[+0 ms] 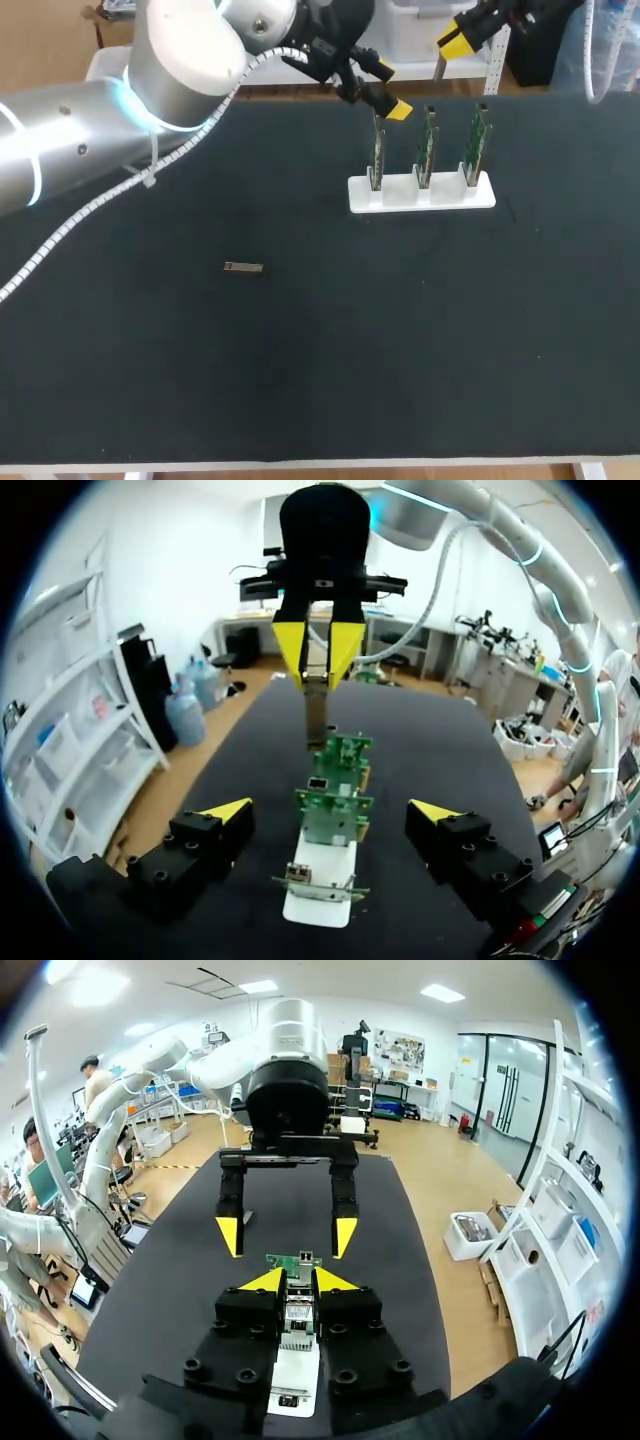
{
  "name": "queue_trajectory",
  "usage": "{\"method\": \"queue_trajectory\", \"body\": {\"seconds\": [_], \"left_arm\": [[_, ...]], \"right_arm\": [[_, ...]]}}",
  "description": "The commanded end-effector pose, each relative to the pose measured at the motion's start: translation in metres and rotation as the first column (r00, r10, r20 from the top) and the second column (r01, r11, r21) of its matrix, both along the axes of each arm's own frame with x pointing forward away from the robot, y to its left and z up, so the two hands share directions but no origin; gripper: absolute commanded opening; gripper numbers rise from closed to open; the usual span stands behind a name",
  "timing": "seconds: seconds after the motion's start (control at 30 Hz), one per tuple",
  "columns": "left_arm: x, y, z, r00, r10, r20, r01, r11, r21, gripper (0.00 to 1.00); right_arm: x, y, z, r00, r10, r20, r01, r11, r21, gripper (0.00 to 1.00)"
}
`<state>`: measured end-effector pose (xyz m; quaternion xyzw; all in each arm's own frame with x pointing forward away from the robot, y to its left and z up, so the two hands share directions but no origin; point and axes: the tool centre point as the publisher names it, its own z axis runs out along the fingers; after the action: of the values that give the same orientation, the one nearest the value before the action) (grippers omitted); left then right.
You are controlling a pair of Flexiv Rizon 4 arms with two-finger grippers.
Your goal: Pick up the optical module with the left hand, and insert it into the network port with the right hand.
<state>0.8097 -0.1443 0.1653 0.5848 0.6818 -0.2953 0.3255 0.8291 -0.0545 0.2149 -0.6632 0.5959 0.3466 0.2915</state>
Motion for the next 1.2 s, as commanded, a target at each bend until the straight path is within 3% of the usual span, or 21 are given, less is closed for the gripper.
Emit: {"method": "queue_trajectory", "body": {"seconds": [0.03,1.2], "left_arm": [[-0.004,-0.0011,0.0009,1.0,-0.003,0.013,0.003,1.0,-0.009,1.0],[-0.0054,-0.0065,0.002,0.999,-0.038,0.015,0.038,0.999,0.014,1.0]], "right_arm": [[0.0079,-0.0003,0.0011,0.971,0.192,-0.141,-0.193,0.981,0.003,0.0],[0.002,-0.0016,0.0007,0.968,0.206,-0.142,-0.212,0.977,-0.024,0.0]]}}
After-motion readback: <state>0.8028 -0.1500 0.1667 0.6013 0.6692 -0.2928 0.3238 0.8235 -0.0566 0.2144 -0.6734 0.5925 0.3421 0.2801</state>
